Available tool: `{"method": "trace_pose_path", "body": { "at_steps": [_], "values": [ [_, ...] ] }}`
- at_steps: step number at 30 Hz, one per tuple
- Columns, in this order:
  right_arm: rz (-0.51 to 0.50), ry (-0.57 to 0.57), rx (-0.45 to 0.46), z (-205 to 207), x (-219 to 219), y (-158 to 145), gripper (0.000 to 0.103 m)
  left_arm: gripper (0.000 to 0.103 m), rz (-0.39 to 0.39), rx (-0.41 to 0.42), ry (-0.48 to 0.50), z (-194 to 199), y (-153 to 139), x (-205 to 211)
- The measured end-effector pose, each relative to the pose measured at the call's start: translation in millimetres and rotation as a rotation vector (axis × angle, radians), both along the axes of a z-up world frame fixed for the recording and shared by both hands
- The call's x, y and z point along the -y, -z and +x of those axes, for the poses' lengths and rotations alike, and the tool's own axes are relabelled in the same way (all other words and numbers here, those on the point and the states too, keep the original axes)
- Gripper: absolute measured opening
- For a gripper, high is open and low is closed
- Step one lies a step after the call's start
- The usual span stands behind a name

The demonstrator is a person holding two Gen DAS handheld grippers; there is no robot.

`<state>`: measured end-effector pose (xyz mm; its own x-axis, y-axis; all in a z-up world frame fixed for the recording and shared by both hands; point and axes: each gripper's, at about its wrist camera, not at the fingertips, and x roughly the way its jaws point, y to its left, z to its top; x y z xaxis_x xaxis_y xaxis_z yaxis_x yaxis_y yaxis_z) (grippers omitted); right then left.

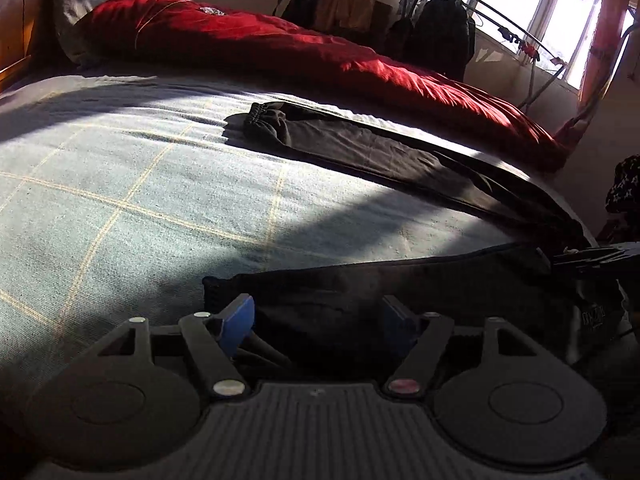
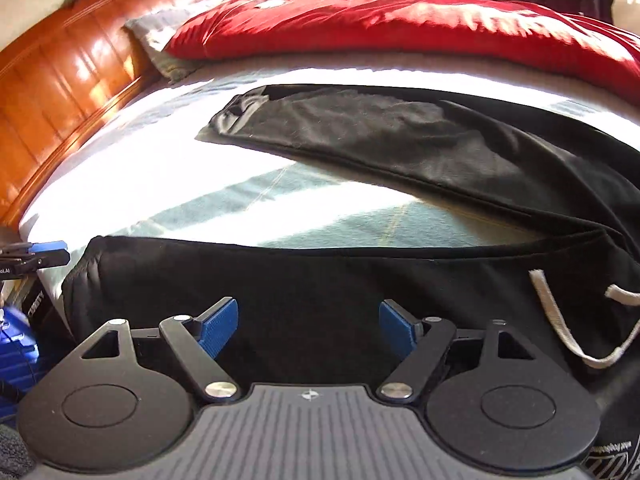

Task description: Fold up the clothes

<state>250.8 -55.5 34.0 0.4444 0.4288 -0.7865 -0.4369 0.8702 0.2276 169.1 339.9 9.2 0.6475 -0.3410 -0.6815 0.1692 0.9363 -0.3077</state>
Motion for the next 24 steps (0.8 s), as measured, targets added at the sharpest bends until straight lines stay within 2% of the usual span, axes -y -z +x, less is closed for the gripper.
{"method": "trace_pose_path", "body": {
  "at_steps": [3, 5, 7, 8, 9, 11, 16, 20, 22, 24],
  "values": [
    [-0.074, -0.171, -0.025, 6, -60, 17, 0.084, 0.072, -0.019, -0.041, 0.052, -3, 16, 15],
    [-0.131, -0.245, -0.032, 9, -89, 33, 0.084, 0.072, -0.007, -0.087, 0.031, -1, 31, 15],
    [-0.178, -0.267, -0.026, 16, -107, 47, 0.084, 0.072, 0.019, -0.114, -0.011, -2, 45, 8],
    [-0.190, -0.260, -0.017, 23, -111, 53, 0.086, 0.072, 0.021, -0.114, -0.028, -1, 47, 3],
    [-0.202, -0.252, -0.009, 31, -115, 58, 0.095, 0.072, 0.022, -0.112, -0.043, -1, 48, -2],
    [-0.211, -0.230, -0.005, 47, -120, 67, 0.103, 0.072, 0.017, -0.107, -0.068, 1, 50, -11],
    [-0.149, -0.139, -0.034, 82, -113, 64, 0.103, 0.070, 0.010, -0.080, -0.082, 15, 36, -11],
    [-0.132, -0.090, -0.025, 70, -89, 43, 0.103, 0.075, -0.090, 0.012, 0.045, 26, 18, 12],
    [-0.118, -0.054, -0.021, 58, -68, 32, 0.103, 0.076, -0.124, 0.000, 0.109, 39, 23, 28],
    [-0.114, 0.001, -0.014, 45, -46, 25, 0.103, 0.076, -0.102, -0.036, 0.122, 53, 37, 40]
  ]
}}
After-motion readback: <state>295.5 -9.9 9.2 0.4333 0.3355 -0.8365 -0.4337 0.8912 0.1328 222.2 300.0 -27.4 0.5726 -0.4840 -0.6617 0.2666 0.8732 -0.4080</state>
